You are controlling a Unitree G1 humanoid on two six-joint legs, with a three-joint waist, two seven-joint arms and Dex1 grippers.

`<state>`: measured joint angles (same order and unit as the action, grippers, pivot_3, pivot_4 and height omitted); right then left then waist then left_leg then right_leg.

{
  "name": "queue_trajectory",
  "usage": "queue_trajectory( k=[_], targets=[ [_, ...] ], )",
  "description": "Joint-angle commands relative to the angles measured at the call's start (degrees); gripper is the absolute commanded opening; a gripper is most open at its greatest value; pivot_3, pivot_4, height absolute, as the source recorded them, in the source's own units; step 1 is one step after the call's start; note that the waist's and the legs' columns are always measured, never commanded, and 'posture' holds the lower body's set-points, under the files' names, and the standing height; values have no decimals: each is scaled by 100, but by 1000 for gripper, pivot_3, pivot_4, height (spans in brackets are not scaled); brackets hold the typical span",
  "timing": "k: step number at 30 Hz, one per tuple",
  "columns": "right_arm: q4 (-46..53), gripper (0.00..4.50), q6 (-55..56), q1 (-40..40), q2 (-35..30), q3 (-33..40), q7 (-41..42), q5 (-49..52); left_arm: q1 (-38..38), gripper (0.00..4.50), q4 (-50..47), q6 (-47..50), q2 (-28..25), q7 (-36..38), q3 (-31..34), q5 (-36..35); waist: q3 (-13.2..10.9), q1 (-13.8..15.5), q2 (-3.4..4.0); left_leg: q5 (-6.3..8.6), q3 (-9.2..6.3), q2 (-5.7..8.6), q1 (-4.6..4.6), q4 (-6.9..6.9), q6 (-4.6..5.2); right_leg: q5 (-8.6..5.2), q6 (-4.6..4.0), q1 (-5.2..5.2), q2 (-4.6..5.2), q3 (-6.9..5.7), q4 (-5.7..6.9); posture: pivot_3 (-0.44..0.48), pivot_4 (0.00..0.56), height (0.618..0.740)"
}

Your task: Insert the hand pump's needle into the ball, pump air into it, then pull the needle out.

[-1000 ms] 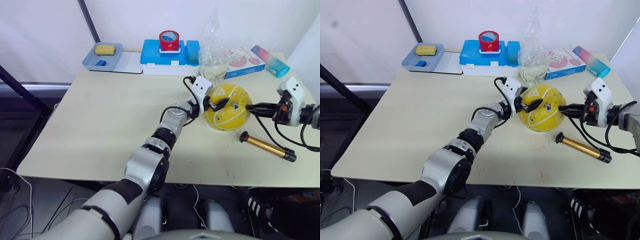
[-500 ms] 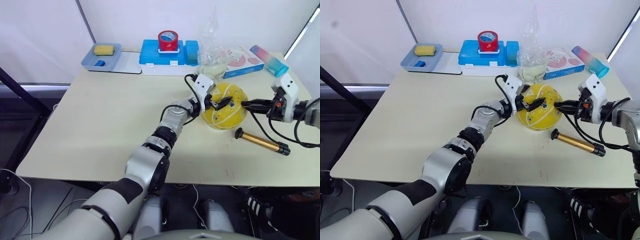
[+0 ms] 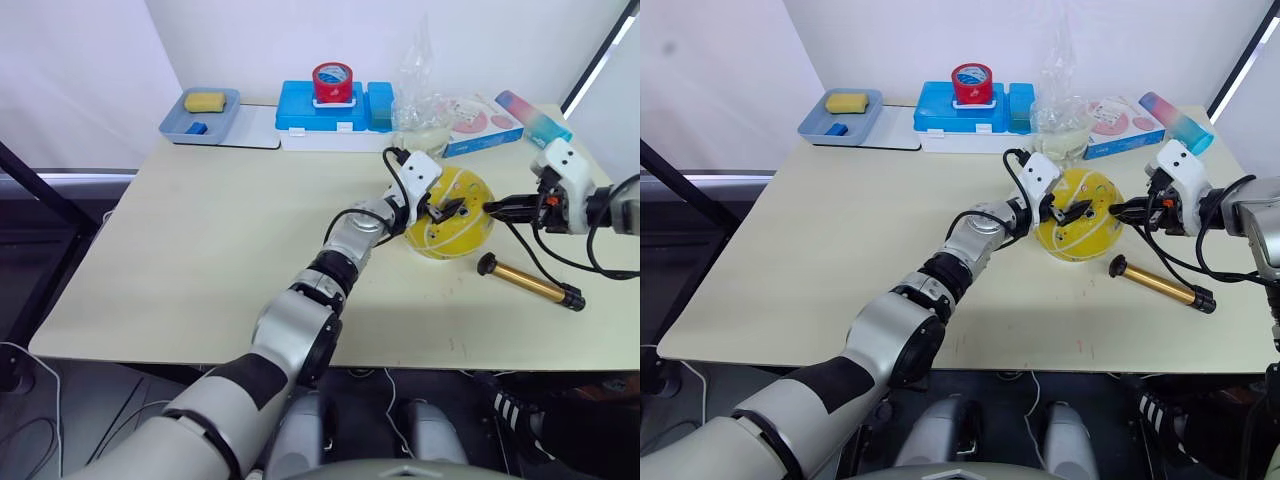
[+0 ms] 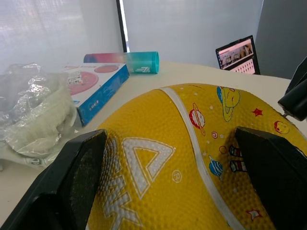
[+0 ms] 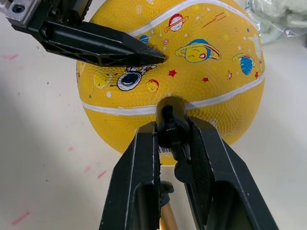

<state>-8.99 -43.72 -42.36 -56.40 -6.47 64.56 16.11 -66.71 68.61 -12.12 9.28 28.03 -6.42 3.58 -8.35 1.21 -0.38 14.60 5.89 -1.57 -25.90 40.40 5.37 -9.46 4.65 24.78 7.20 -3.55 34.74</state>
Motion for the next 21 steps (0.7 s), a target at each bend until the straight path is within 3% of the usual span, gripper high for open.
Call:
queue_trajectory(
  k=[1,21],
  targets=[
    [233,331,-14,-505,-320,141,256,-20,428,4500,596,373,574,-79,-412,466,0,3,0,0,-1,-1,0,0,0,0,0,-1,1,-1,0,0,150,739],
    [309,331,-312,-1186,-923,-62,898,-248,669,4500,693,447,615,-344,-674,533,1,116,2,-7,-3,-11,-9,1,-13,0,0,2,10,-11,-5,0,150,739]
  ],
)
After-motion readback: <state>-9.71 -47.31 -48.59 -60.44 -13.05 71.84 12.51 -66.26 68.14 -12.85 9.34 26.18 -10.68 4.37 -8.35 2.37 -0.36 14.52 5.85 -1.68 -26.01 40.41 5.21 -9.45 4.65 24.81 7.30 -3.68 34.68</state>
